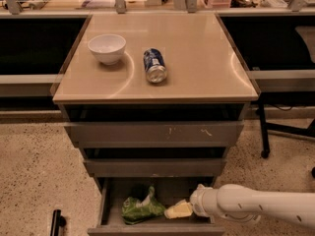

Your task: Pick green rice chip bag from bottom drawer and place on counter

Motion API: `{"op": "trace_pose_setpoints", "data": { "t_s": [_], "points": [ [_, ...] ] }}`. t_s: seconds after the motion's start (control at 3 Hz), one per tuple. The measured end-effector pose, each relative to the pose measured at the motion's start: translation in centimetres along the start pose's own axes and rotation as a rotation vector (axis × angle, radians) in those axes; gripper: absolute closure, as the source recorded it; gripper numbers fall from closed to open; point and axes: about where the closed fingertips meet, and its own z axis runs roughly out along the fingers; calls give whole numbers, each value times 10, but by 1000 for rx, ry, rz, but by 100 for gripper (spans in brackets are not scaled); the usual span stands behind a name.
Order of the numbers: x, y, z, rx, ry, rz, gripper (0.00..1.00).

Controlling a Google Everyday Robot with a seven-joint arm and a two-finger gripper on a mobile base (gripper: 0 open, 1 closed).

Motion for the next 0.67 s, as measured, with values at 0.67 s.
{"op": "trace_pose_setpoints", "data": {
  "t_s": [0.67],
  "points": [
    [12,-31,57,-129,-49,71,0]
  ]
}}
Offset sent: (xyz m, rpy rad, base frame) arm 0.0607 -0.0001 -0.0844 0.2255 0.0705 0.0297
